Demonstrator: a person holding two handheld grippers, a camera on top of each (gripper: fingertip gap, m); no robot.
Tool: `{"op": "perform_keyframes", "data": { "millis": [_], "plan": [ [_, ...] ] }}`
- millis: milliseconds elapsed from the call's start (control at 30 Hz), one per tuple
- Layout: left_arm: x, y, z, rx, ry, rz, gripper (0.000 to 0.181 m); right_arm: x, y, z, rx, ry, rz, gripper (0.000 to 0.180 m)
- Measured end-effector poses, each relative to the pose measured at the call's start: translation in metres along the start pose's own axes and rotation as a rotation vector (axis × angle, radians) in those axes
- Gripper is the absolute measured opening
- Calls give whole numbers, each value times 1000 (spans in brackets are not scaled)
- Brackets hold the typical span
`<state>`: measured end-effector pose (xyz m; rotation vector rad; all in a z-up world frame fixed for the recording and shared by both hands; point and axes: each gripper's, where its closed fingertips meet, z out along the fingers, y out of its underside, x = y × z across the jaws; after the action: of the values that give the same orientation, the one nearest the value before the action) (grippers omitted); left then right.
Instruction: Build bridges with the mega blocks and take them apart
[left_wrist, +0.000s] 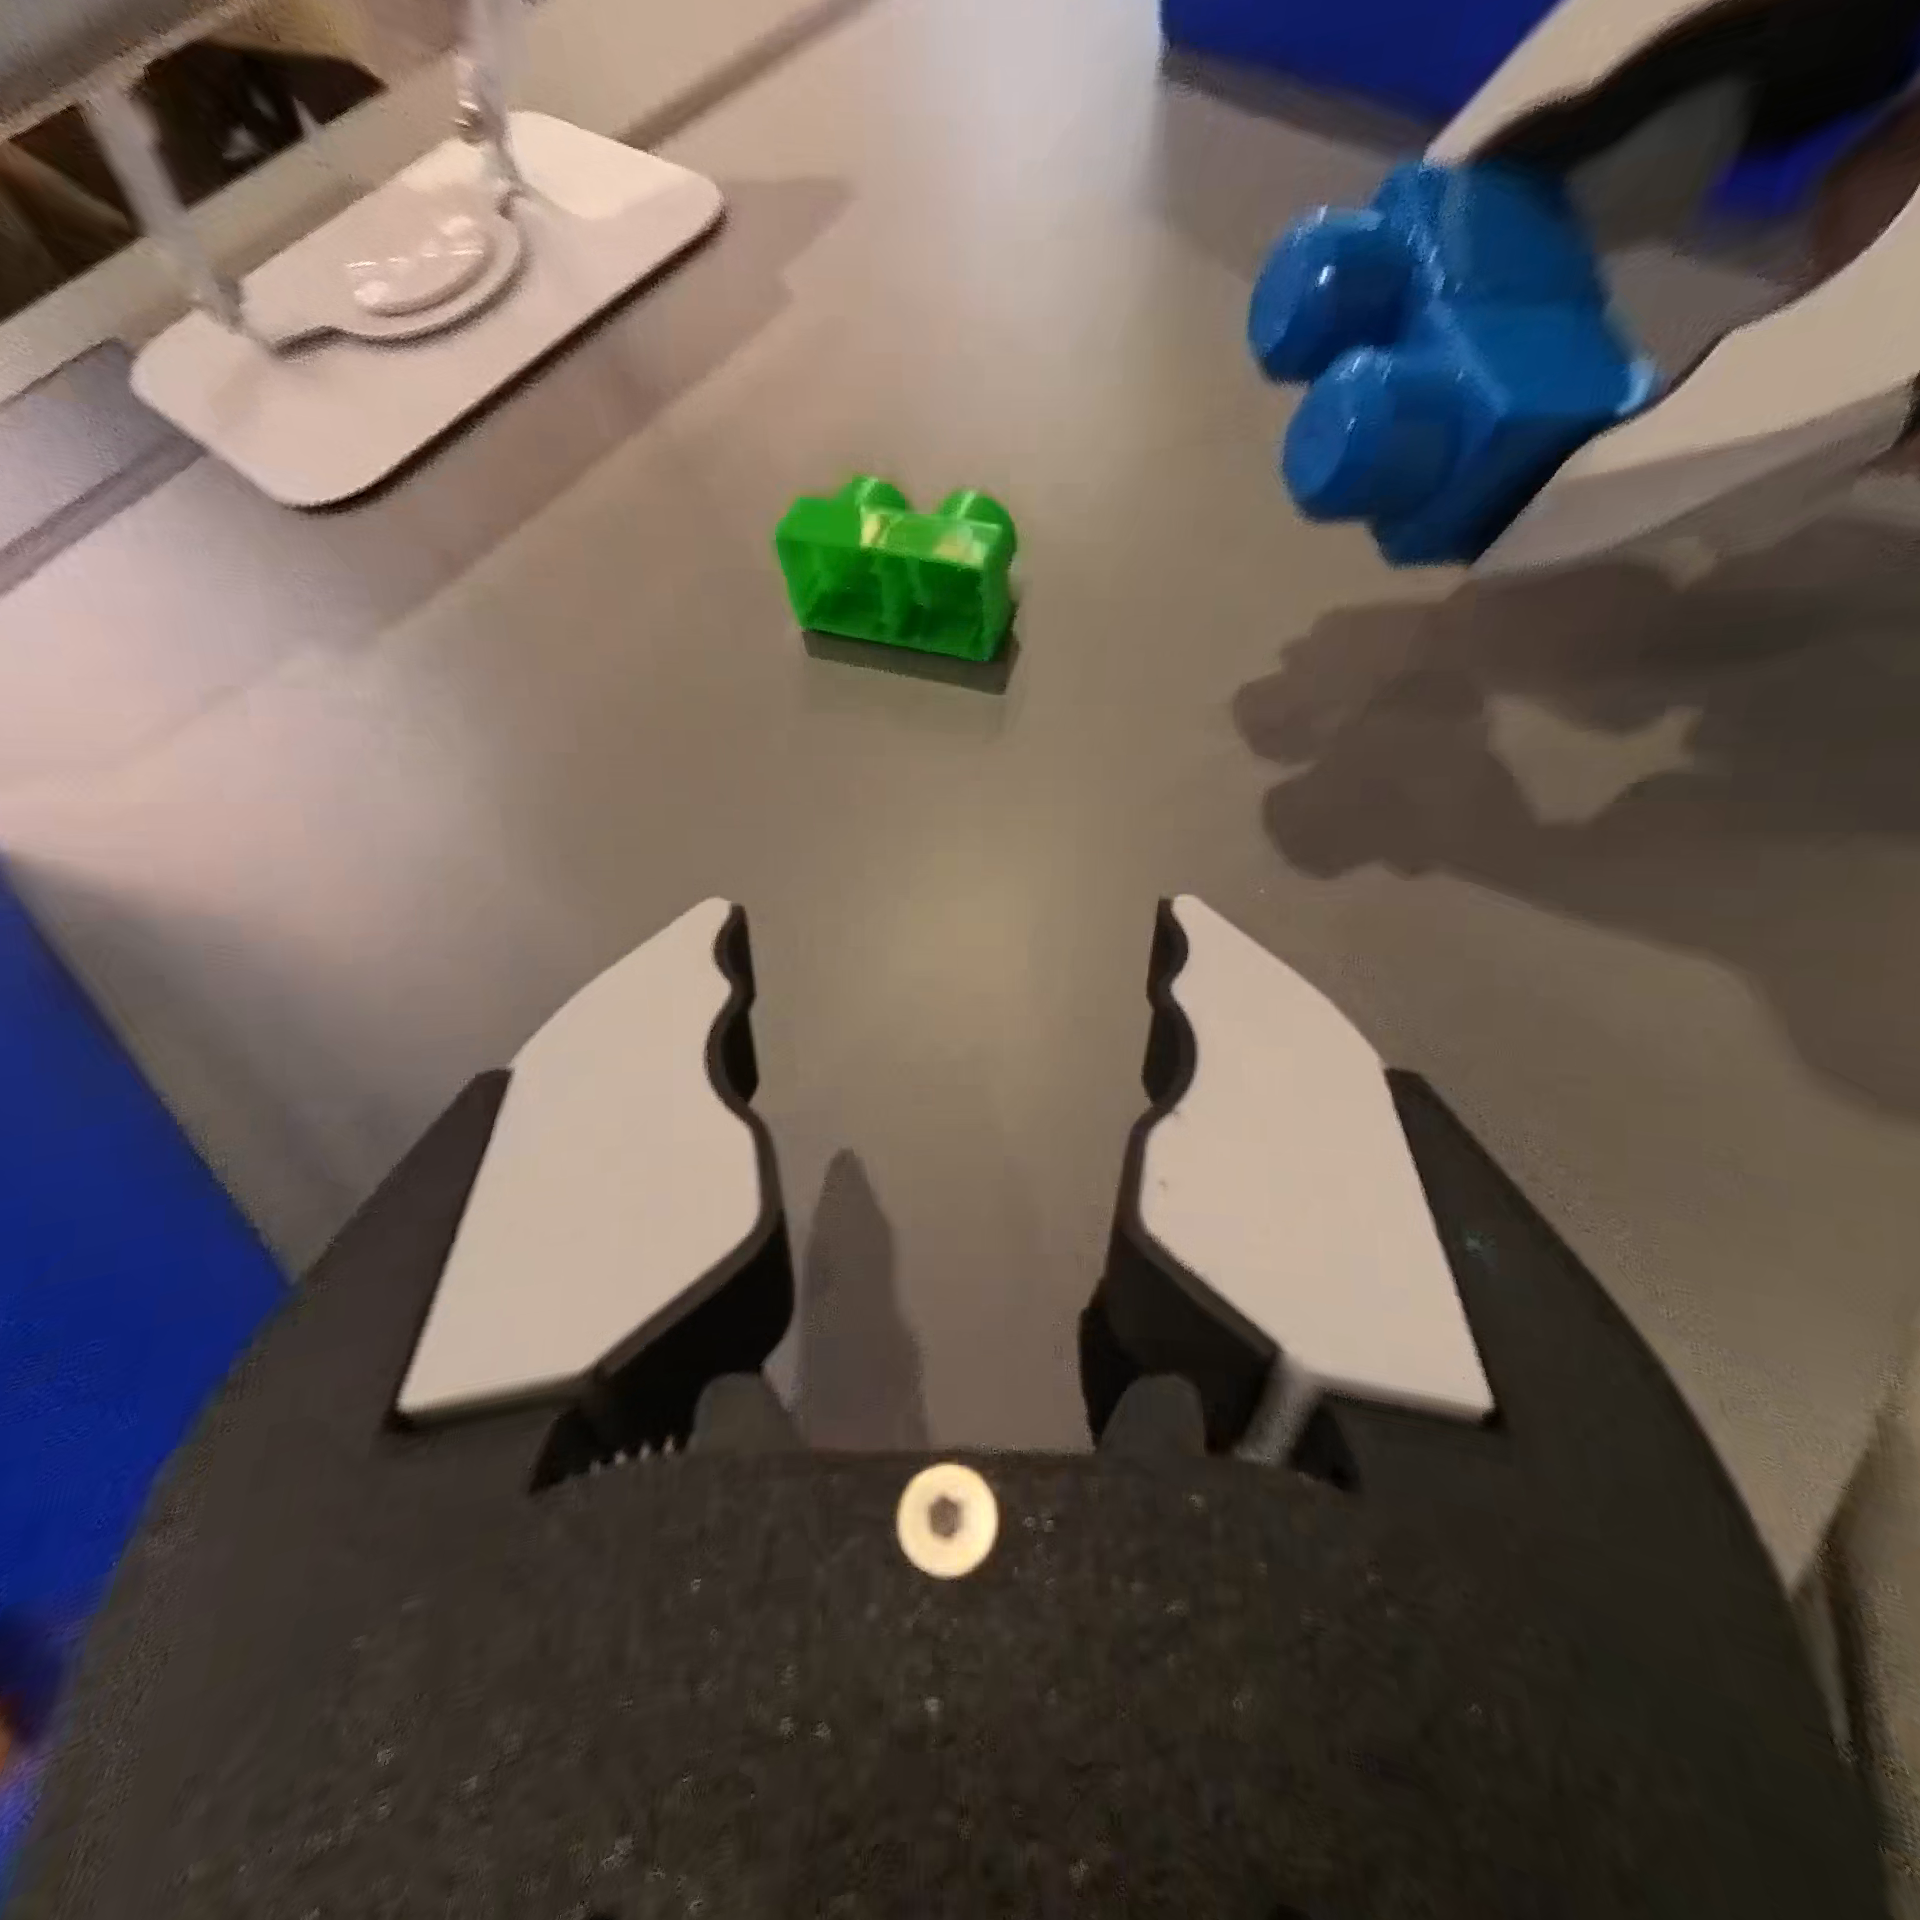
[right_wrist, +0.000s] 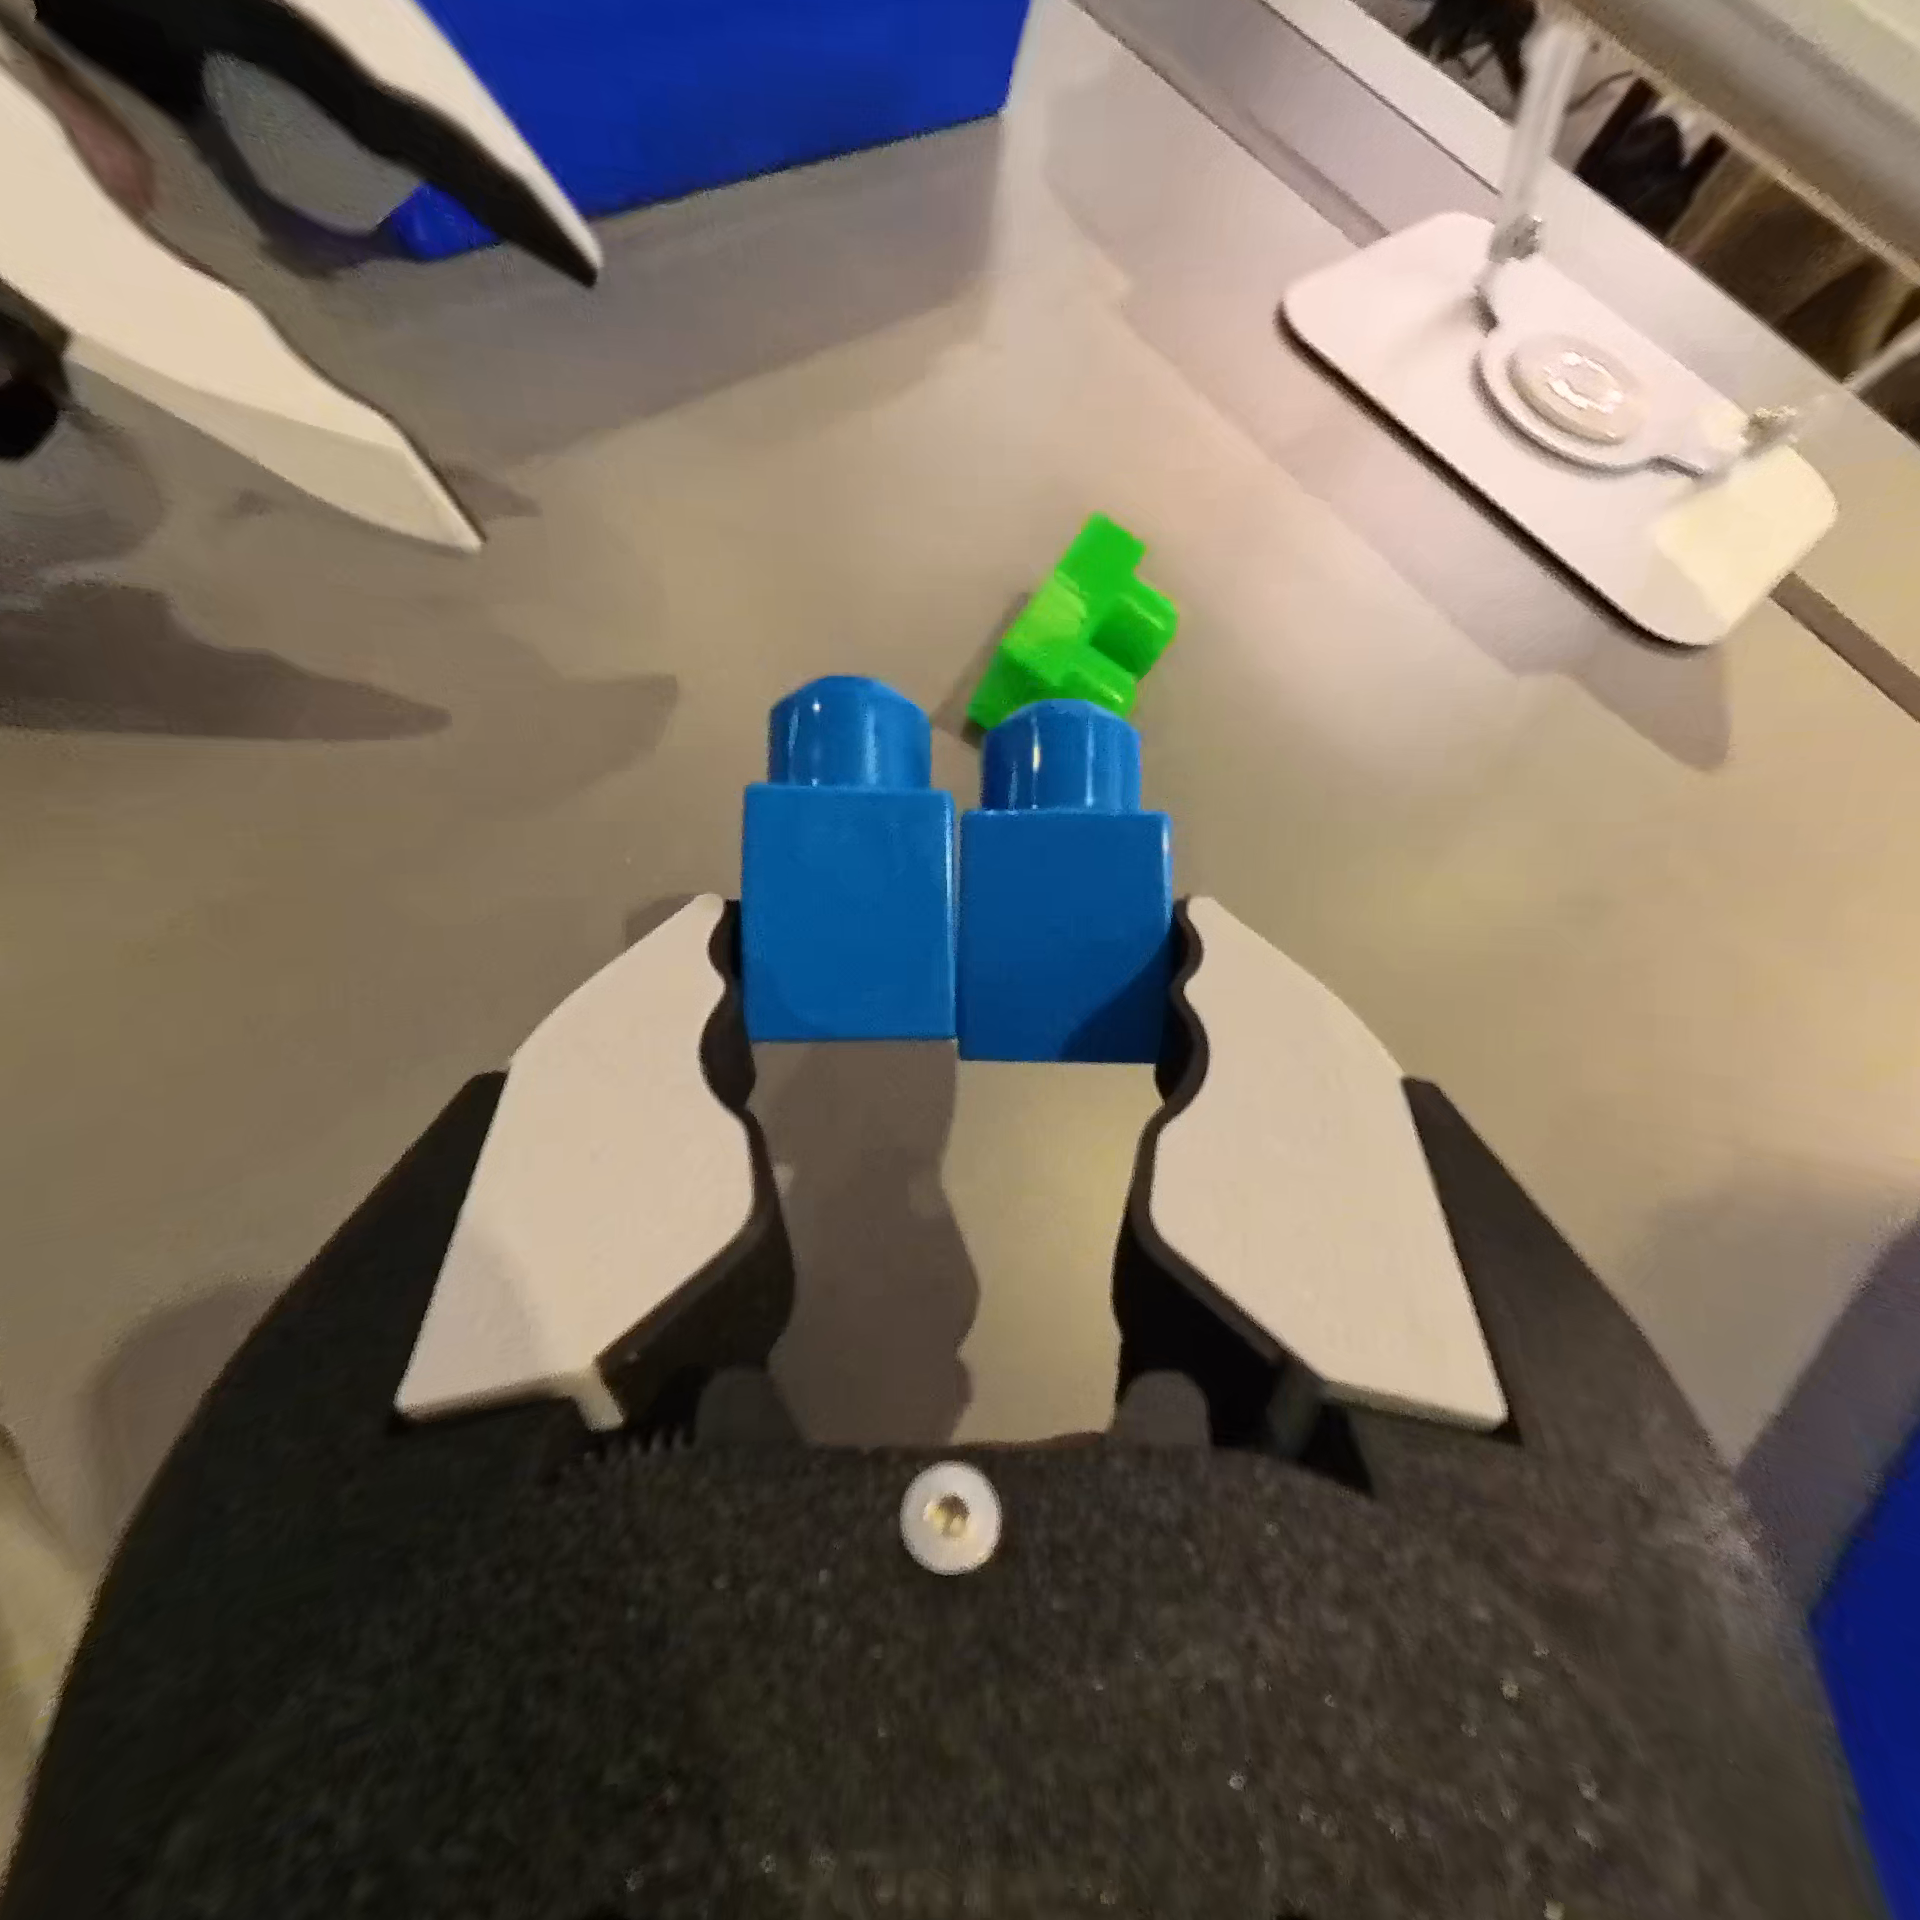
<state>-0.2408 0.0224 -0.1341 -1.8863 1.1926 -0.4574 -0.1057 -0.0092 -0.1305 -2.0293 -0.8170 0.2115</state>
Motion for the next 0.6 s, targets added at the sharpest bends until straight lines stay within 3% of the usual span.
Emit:
{"op": "perform_keyframes", "data": {
  "millis": [100, 300, 500, 600],
  "plan": [
    [-5, -19, 27, -134, 54, 149, 74, 11, 11, -12, 24, -4, 49, 76],
    [-14, -47, 87, -528, 210, 233, 79, 21, 29, -24, 45, 5, 80, 76],
    [-21, -39, 113, -972, 131, 382, 99, 27, 35, -32, 62, -11, 99, 76],
    [-25, -31, 121, -1066, 97, 414, 103, 25, 33, -34, 70, -18, 93, 76]
  ]
}}
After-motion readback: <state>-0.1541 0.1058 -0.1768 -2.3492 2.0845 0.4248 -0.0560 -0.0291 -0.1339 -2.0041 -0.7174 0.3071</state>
